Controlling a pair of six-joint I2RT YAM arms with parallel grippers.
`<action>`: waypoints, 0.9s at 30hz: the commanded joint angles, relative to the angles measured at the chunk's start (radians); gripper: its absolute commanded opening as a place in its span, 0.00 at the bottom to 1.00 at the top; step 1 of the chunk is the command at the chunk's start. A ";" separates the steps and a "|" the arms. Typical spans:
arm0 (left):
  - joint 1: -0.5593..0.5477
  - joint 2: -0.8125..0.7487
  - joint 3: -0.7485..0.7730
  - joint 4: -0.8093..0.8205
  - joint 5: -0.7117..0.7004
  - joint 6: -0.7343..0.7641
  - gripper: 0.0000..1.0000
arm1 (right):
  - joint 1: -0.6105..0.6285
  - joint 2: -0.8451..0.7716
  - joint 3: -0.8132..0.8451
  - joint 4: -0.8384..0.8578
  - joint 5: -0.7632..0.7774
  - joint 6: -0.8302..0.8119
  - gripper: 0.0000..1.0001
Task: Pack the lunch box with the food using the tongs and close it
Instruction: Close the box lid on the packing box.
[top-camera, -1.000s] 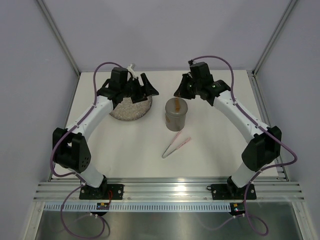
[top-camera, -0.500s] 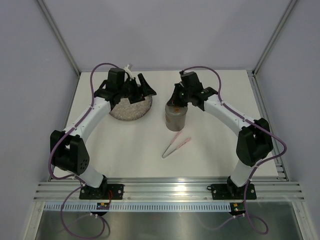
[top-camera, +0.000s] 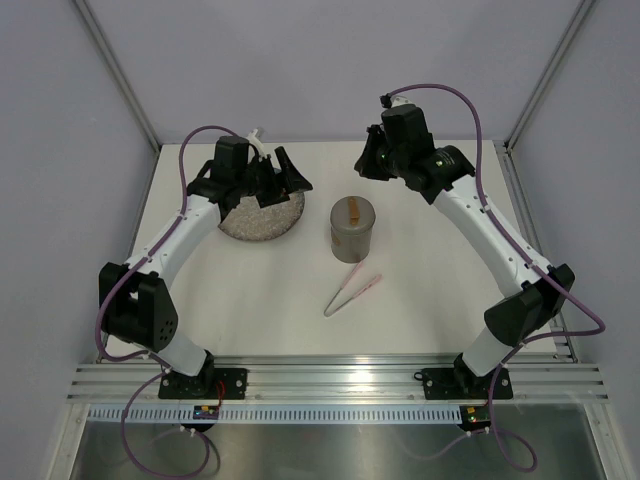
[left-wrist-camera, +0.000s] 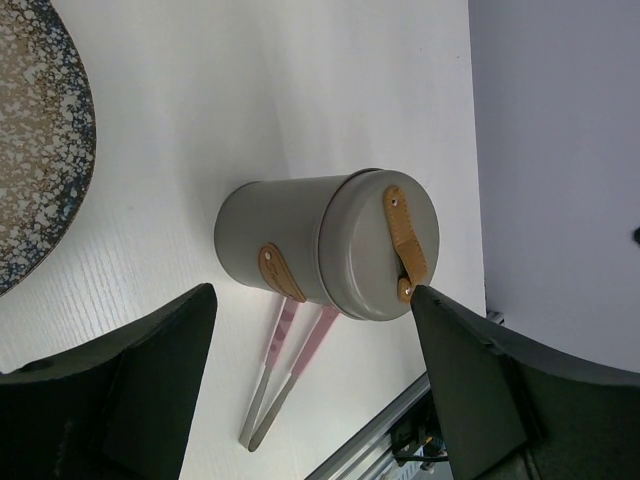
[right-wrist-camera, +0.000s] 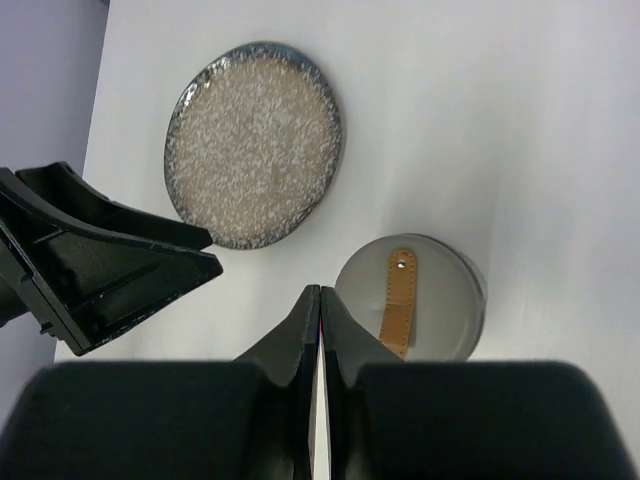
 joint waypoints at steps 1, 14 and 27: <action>0.007 -0.053 -0.010 0.018 0.007 0.018 0.83 | 0.008 -0.022 -0.012 -0.088 0.139 -0.054 0.08; -0.005 -0.051 -0.038 0.055 0.039 0.001 0.83 | 0.011 0.035 -0.226 -0.042 0.075 -0.030 0.06; -0.051 -0.048 0.064 -0.016 -0.008 0.046 0.82 | 0.012 0.094 0.151 -0.142 0.069 -0.070 0.09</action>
